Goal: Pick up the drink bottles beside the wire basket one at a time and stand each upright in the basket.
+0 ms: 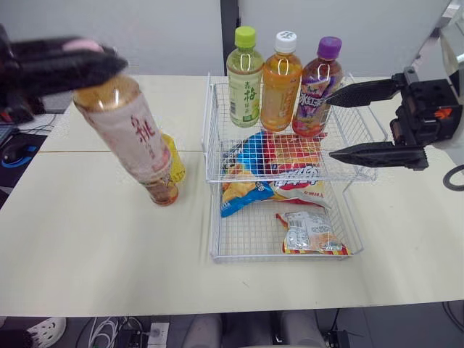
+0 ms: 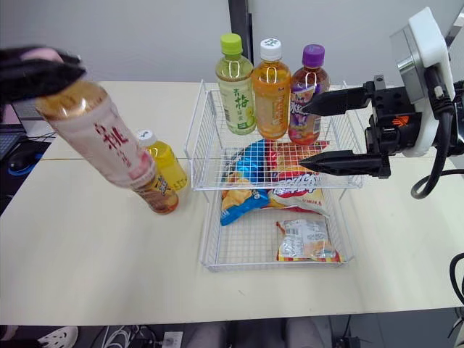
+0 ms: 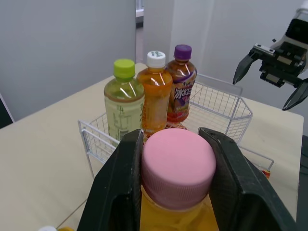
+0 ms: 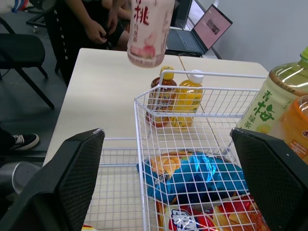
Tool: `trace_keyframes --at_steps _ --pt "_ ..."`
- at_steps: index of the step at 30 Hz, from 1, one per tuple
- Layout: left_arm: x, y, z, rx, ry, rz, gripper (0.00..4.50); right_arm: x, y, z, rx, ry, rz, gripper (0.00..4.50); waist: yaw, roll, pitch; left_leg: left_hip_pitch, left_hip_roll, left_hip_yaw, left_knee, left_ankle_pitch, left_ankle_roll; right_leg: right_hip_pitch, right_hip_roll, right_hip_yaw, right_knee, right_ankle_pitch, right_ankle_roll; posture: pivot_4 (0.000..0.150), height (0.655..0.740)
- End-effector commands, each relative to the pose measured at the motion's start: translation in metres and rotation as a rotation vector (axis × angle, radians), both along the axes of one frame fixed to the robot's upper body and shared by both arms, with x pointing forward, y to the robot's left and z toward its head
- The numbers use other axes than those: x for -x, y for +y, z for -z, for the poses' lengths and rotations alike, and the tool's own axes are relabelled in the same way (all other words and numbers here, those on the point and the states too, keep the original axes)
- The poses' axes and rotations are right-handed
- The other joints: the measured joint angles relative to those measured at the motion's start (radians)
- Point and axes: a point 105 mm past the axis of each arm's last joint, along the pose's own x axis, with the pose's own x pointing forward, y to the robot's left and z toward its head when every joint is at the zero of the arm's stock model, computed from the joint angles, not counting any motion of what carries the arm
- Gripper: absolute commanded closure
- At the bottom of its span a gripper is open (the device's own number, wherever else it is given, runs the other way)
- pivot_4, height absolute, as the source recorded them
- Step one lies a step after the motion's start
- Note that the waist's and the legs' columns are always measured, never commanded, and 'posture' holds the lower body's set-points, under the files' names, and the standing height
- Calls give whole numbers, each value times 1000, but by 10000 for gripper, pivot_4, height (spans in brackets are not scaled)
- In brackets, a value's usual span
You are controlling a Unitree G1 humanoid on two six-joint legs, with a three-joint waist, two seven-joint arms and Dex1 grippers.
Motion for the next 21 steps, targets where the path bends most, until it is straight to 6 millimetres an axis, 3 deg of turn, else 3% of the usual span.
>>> trace_keyframes --at_steps 1,8,12,17,21 --pt "9 -1 -25 -18 -90 39 30854 9 -3 -10 -1 -52 7 0 0 0 0 0 0 0 0 0 0 0 0 0 0 0 0 1500 7400" --pt "-6 -39 -59 9 -112 252 30854 7 -6 -12 -13 -66 39 0 7 0 0 -2 0 3 3 0 0 1 2 -1 0 0 1 1500 7400" --pt "-14 -63 -67 -8 -107 360 30854 8 -9 -13 -17 -70 64 0 1 0 0 -2 0 3 2 0 0 0 2 0 1 0 1 1500 7400" --pt "-35 -91 -59 -58 -118 426 30854 6 -19 -17 -18 -91 137 0 -3 0 1 -3 0 3 2 0 0 -3 2 2 1 0 1 1500 7400" --pt "-50 -118 -40 -106 -122 495 30854 6 -32 -20 -16 -101 216 0 0 0 1 -4 0 1 2 0 0 -4 1 3 1 0 1 1500 7400"
